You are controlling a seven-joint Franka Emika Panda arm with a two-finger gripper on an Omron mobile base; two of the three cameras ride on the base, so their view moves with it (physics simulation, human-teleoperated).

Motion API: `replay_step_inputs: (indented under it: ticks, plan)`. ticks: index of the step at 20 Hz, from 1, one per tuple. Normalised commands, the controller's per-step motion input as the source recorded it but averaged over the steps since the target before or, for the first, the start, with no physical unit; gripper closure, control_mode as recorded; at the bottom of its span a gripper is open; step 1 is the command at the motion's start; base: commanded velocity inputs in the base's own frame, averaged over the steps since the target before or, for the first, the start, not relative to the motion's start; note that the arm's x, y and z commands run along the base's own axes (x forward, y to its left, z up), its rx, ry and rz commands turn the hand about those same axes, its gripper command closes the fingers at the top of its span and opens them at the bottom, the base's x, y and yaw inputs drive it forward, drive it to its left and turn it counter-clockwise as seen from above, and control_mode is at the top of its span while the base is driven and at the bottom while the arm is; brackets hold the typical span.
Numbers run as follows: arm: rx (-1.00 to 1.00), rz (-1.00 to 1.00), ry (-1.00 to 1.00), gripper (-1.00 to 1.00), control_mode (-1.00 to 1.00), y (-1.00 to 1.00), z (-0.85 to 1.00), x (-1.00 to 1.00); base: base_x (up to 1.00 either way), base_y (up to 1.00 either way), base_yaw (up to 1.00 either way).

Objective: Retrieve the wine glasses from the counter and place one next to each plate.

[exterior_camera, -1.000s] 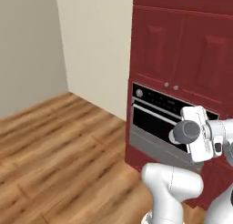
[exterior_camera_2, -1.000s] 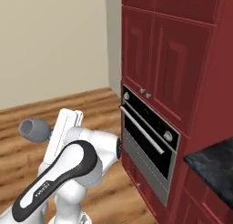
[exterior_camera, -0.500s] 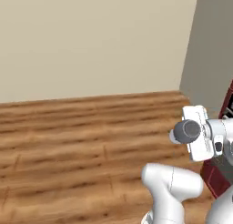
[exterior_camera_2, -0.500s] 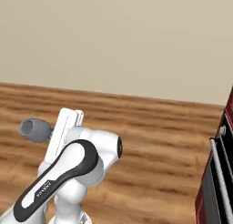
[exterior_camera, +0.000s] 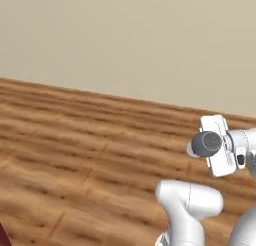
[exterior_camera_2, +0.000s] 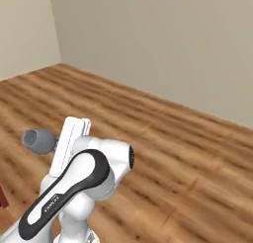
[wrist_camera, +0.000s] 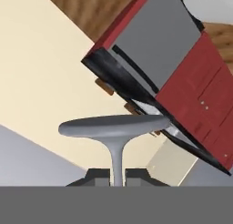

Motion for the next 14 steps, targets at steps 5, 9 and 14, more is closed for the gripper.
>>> replay_step_inputs:
  ticks: [5, 9, 14]
  plan:
    - [0.00, 0.00, 0.00, 1.00, 1.00, 0.00, 0.00, 0.00, 0.51, 0.25, 0.73]
    - [0.00, 0.00, 0.00, 1.00, 1.00, 0.00, 0.00, 0.00, 0.86, -0.06, 0.70]
    - [0.00, 0.00, 0.00, 1.00, 1.00, 0.00, 0.00, 0.00, 1.00, -0.55, 0.46]
